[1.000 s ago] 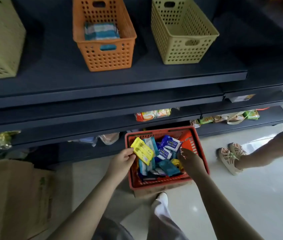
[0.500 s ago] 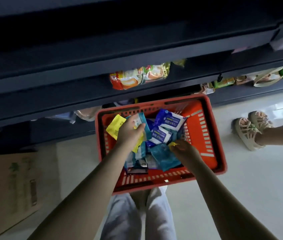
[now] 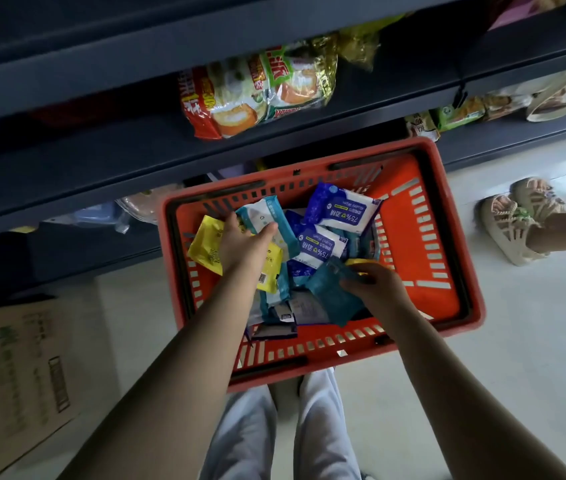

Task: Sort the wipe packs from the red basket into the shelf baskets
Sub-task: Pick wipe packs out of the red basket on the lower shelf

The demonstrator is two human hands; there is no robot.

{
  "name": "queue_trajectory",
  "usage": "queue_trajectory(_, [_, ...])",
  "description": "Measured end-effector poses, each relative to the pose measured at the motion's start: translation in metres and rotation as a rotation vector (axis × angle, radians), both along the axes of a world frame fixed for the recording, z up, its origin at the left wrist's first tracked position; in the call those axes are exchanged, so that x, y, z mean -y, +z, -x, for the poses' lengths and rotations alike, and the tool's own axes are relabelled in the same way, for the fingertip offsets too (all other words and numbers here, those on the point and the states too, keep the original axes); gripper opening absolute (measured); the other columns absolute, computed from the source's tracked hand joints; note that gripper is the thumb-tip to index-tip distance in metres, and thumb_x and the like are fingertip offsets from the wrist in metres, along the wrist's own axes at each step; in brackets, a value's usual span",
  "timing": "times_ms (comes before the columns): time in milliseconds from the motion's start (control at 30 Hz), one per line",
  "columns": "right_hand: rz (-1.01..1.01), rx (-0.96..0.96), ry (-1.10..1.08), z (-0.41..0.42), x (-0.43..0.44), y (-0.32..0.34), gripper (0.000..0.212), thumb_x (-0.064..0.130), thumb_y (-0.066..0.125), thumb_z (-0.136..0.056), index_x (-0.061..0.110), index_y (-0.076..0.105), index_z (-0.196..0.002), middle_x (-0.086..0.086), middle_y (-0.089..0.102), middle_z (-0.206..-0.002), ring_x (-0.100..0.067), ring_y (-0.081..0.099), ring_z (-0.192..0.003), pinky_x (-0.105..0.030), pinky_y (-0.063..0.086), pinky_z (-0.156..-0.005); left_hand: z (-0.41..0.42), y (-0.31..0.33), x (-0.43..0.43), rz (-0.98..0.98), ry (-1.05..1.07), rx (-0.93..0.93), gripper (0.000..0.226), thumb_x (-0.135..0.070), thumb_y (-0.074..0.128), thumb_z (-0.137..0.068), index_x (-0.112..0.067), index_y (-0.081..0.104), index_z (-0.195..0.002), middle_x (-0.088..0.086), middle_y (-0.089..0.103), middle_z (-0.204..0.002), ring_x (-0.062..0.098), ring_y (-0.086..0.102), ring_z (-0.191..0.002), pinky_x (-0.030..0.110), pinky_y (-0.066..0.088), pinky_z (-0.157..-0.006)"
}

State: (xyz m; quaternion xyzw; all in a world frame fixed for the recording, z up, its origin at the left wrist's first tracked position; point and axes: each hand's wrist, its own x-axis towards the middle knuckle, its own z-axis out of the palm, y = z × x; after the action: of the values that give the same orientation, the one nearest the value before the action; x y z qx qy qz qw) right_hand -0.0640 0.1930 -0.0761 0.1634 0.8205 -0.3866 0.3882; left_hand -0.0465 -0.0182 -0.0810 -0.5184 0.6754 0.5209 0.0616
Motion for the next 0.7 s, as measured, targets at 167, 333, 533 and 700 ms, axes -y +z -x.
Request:
queue_trajectory(167, [0.188,0.016,-0.365,0.004,-0.01,0.005,0.025,0.014,0.073,-0.084,0.025,0.063,-0.103,-0.007,0.062,-0.116,-0.025,0.063,-0.1,-0.036,0.056,-0.07,0.018,-0.009,0.004,0.002,0.05,0.15,0.082,-0.039,0.077,-0.078,-0.019,0.037,-0.147,0.005,0.047,-0.146,0.027,0.051,-0.128,0.039,0.049,-0.097])
queue_trajectory(333, [0.307,0.093,-0.533,0.01,-0.015,0.006,0.025,0.016,0.071,-0.084,0.024,0.065,-0.107,-0.002,0.06,-0.112,-0.021,0.063,-0.098,-0.046,0.058,-0.082,0.026,-0.023,0.005,-0.089,0.157,0.097,0.075,-0.026,0.08,-0.077,-0.015,0.042,-0.141,0.004,0.056,-0.138,0.026,0.056,-0.122,0.036,0.047,-0.098])
queue_trajectory(533, [0.386,0.035,-0.631,0.011,-0.02,0.011,0.034,0.018,0.073,-0.082,0.014,0.063,-0.114,-0.009,0.065,-0.114,-0.028,0.069,-0.098,-0.045,0.059,-0.074,0.031,-0.026,-0.006,-0.039,0.125,0.159,0.052,-0.035,0.083,-0.07,-0.017,0.062,-0.114,0.005,0.066,-0.113,0.028,0.062,-0.104,0.039,0.054,-0.083])
queue_trajectory(700, [0.454,-0.141,-0.646,0.016,-0.027,0.058,0.041,0.024,0.076,-0.076,0.015,0.059,-0.112,-0.013,0.065,-0.117,-0.033,0.068,-0.102,-0.049,0.057,-0.079,0.01,0.029,-0.011,-0.018,0.071,0.015,0.052,-0.037,0.074,-0.081,-0.01,0.06,-0.123,0.001,0.063,-0.119,0.022,0.061,-0.107,0.031,0.045,-0.081])
